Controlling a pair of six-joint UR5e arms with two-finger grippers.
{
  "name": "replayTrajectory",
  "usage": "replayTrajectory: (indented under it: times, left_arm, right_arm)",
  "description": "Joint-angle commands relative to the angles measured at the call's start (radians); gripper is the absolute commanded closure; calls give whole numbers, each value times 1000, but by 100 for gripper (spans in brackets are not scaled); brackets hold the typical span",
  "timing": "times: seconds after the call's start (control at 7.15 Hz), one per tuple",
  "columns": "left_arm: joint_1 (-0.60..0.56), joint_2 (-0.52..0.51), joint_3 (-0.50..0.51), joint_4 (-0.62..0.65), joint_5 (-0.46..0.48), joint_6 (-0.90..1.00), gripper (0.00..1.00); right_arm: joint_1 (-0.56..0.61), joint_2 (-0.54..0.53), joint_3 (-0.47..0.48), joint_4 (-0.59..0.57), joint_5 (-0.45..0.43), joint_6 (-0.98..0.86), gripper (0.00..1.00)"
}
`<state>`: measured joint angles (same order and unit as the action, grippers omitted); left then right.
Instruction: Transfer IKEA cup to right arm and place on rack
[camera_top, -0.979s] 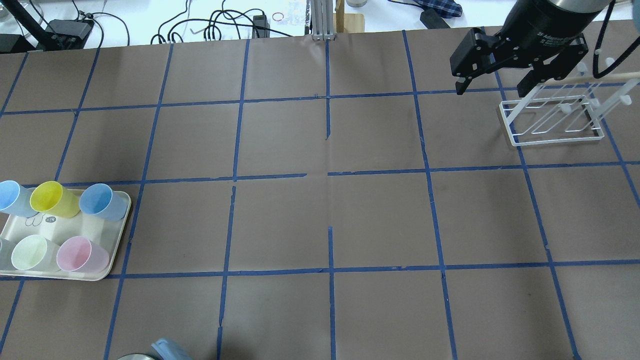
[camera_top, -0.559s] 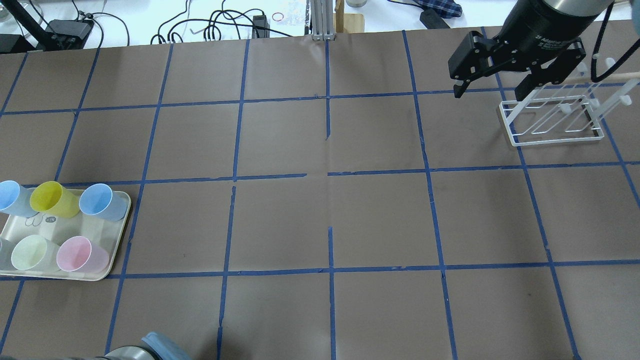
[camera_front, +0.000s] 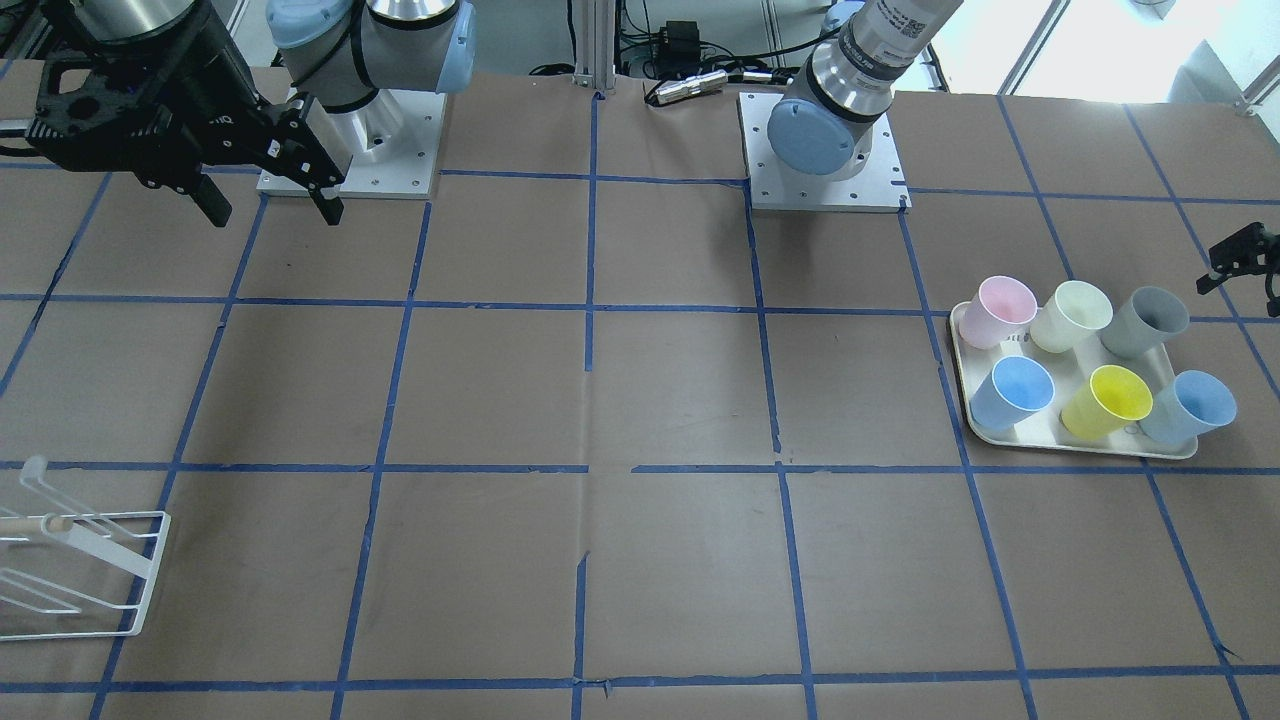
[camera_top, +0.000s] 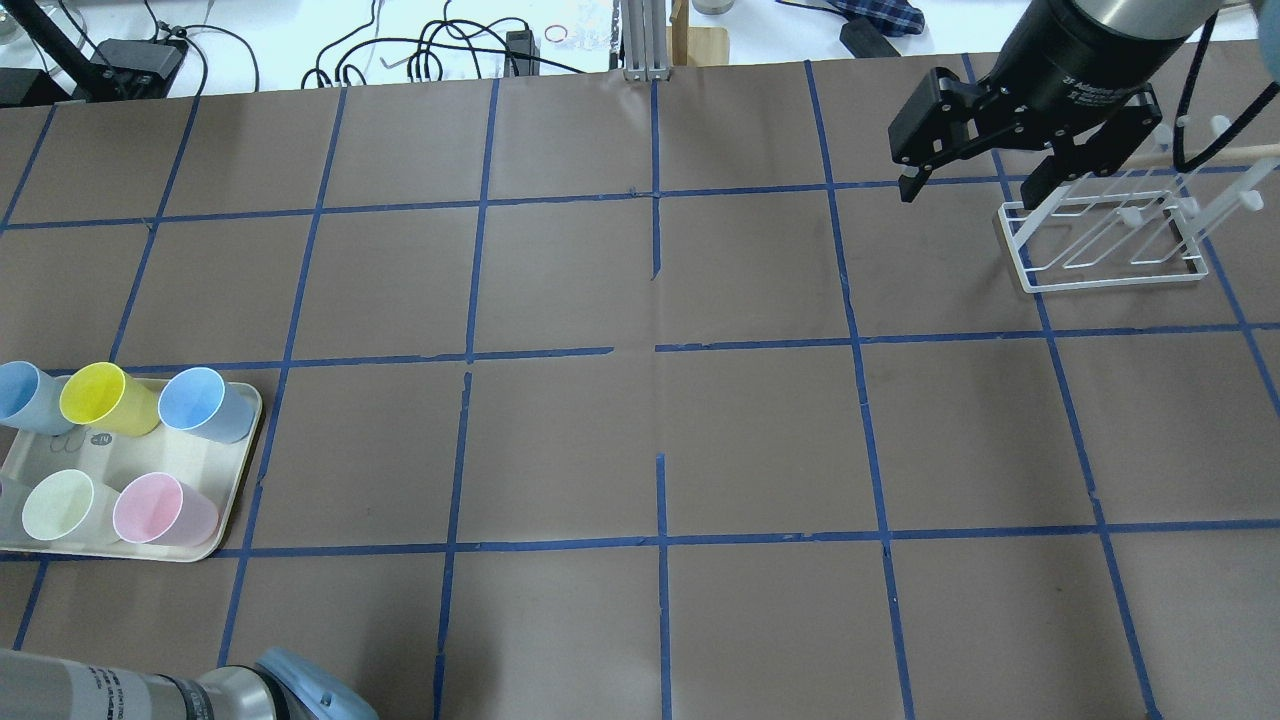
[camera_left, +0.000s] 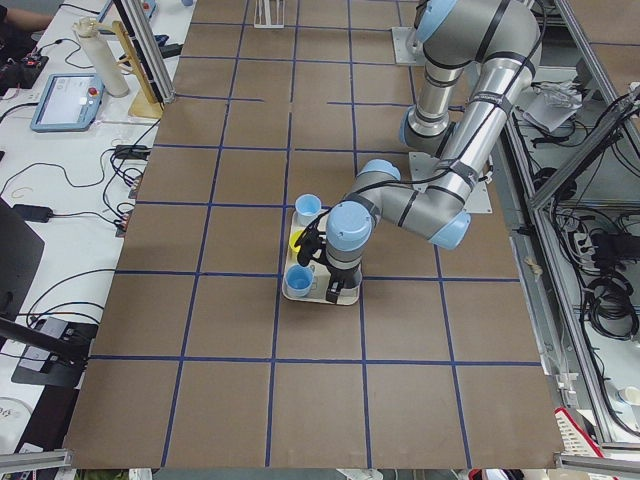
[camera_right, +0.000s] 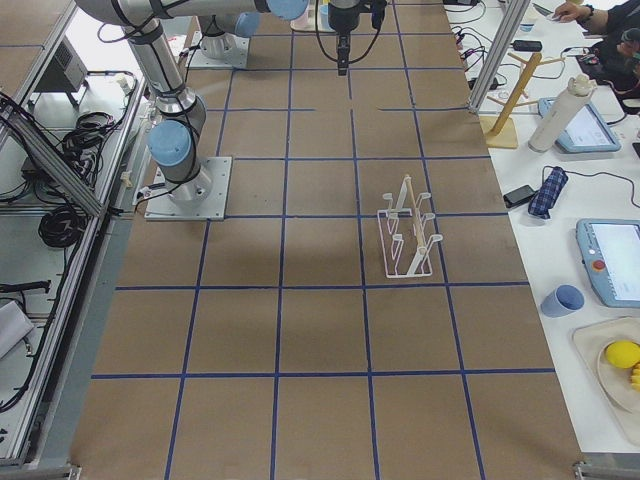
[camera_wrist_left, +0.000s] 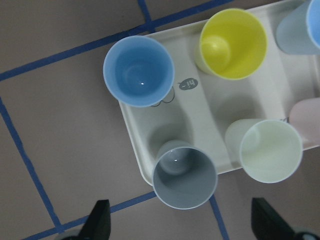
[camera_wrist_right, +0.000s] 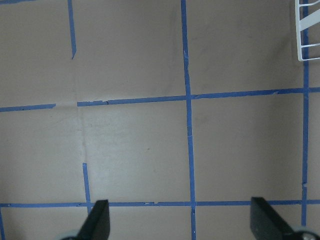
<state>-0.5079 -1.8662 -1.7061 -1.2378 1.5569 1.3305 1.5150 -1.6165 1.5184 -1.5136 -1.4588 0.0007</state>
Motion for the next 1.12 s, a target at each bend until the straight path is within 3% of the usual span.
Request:
replayTrajectory:
  times: [0.0, 0.28, 0.7, 0.84, 0.98]
  left_arm:
    - [-3, -27, -52, 32, 9, -112, 0]
    - [0, -45, -93, 173, 15, -80, 0]
    - [2, -50, -116, 169, 34, -80, 0]
    - [3, -51, -118, 167, 38, -79, 3]
    - [3, -51, -118, 166, 41, -64, 13]
  right_arm:
    - [-6, 1, -1, -3, 0, -1, 0]
    - [-6, 1, -1, -2, -1, -5, 0]
    - [-4, 1, -1, 0, -2, -8, 0]
    - [-6, 1, -1, -2, -2, -8, 0]
    - [-6, 1, -1, 0, 0, -4, 0]
